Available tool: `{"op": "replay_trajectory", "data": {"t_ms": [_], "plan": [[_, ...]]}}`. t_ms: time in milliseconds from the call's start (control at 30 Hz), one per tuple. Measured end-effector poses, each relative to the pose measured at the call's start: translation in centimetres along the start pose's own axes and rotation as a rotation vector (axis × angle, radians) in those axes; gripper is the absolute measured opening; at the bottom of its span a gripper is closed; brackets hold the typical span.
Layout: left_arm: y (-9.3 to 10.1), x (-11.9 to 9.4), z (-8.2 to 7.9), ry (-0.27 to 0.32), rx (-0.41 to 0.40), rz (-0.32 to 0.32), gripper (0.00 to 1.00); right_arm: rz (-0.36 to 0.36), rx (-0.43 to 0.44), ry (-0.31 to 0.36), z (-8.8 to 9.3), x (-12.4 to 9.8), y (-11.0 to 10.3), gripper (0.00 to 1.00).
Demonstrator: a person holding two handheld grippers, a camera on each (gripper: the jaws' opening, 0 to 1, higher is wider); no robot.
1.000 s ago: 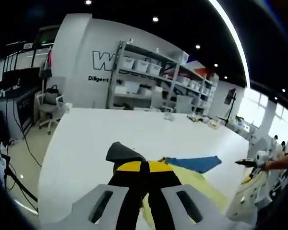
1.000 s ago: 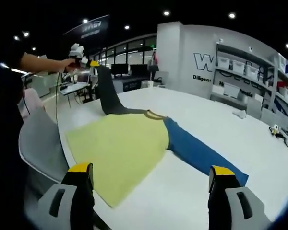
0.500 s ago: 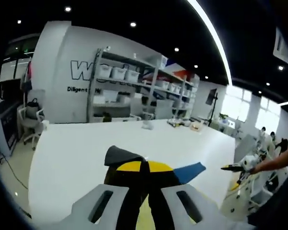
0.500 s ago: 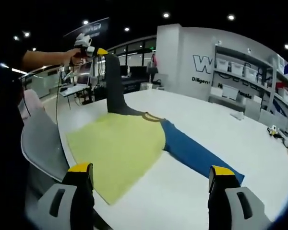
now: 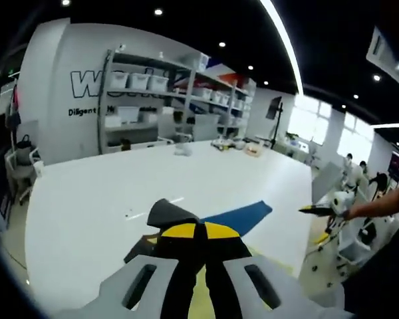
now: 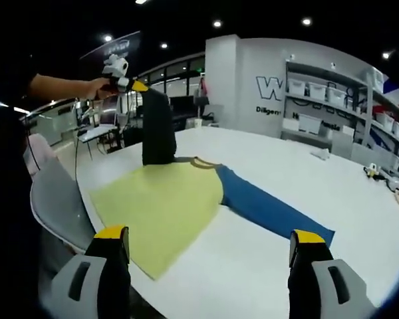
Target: Fold the garment on the visible template until the final outline fits inside the template.
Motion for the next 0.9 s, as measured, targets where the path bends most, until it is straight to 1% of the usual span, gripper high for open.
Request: {"op": "replay_trajectory", "data": {"t_ms": [167,267,367,433,500,567,667,800,900], "plan": [[-0.2,2.1,0.4,-0.018,-0.035,-0.017,0.0,0.016,0.015,0.005,0.3,-0.8,0.3,0.99],[-0.3,3.1,-0.2,-0.001,-0.078,-0.037,0.0,0.03,0.029,0.009,0.5,-1.4,0.7,0.99],[-1.0,4.0,-1.0,0.033,-0.135,-0.085,0.0,0.042,0.037,0.008,0.8,-2.0,1.0,0.99],[-1.3,4.3,-1.4,0.049,-0.136,-0.112,0.0,0.055,0.046,0.011,1.0,-2.4,1.4,0.99],[-1.4,4.6,-1.6,0.056,-0.101,-0.138,0.0,0.067,0.057,0.014,1.2,-2.8,1.6,0.99],[-0.8,5.4,-1.0,0.037,-0.119,-0.113,0.0,0.075,0.064,0.013,1.4,-3.0,1.9,0.99],[-0.3,6.3,-0.2,0.01,-0.122,-0.103,0.0,0.084,0.069,0.008,1.7,-3.2,2.2,0.99],[-0.1,8.0,1.6,-0.038,-0.134,-0.101,0.0,0.094,0.091,0.017,1.7,-3.4,2.4,0.99],[-0.3,9.0,2.8,-0.067,-0.131,-0.111,0.0,0.095,0.087,0.014,1.8,-3.4,2.3,0.98]]}}
Point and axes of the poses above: the point that each gripper's makers call its tool centre point, and the gripper's own axes: x roughly forward along the fingers, y roughly to its right, z roughly out of its underside, the point moved 2 cm from there along -x, roughly backward along the fingers, and after that the axes turned 8 degrees about x, right-handed, at the moved point
